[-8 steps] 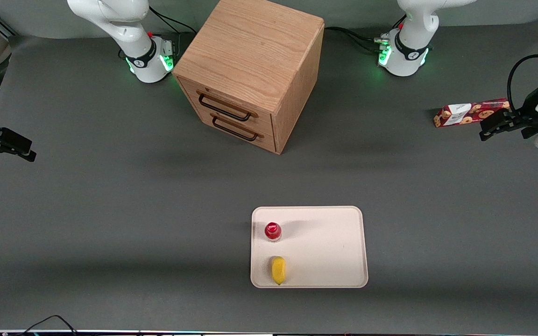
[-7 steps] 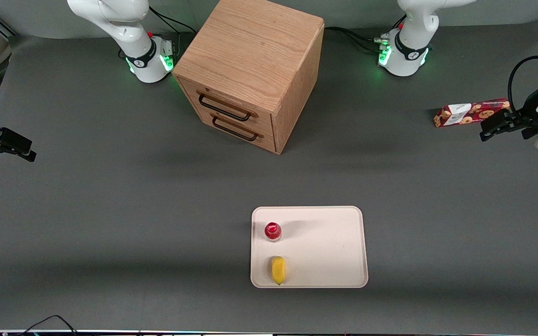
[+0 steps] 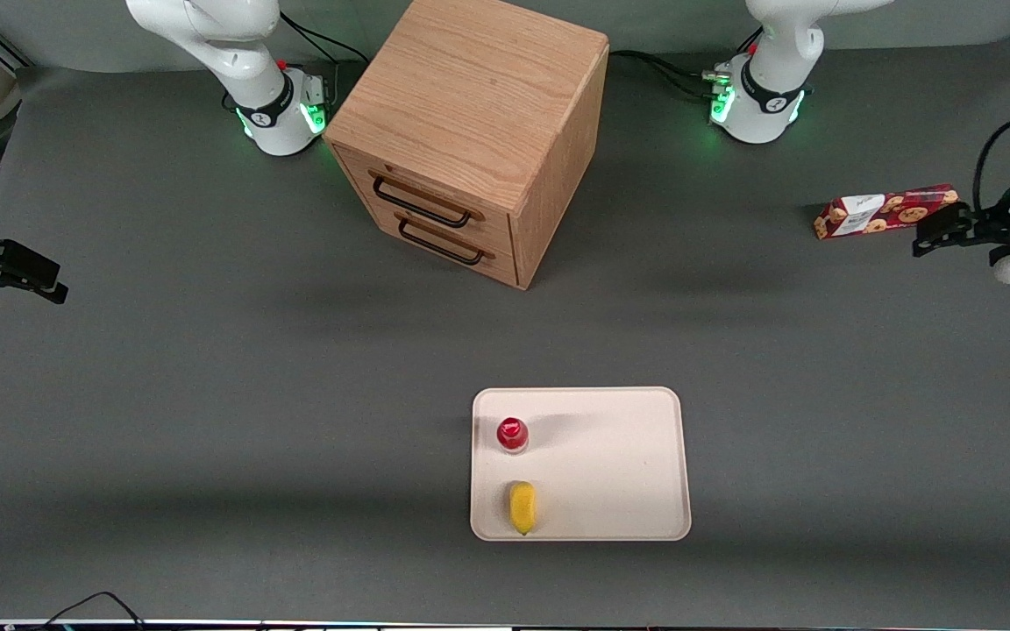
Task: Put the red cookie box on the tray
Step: 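Lower the open left gripper over the red cookie box, then close the left gripper on the end of the red cookie box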
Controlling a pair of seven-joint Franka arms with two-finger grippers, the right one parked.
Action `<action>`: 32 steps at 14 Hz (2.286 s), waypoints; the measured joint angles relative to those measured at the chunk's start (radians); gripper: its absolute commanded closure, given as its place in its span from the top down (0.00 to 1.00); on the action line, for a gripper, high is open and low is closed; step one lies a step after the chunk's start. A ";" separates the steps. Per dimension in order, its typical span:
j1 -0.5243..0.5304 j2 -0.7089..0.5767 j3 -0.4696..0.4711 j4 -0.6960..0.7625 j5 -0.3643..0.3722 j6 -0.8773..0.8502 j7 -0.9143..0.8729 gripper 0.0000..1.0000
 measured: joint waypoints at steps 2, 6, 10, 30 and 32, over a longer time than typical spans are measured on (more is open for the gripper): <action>0.039 0.010 0.052 -0.049 0.009 0.000 0.243 1.00; 0.064 0.003 0.122 -0.188 0.166 0.026 0.689 1.00; 0.067 -0.122 0.232 -0.473 0.205 0.194 0.943 1.00; 0.070 -0.072 0.477 -1.001 0.242 0.953 1.226 0.74; 0.070 -0.060 0.477 -1.001 0.242 0.958 1.225 0.30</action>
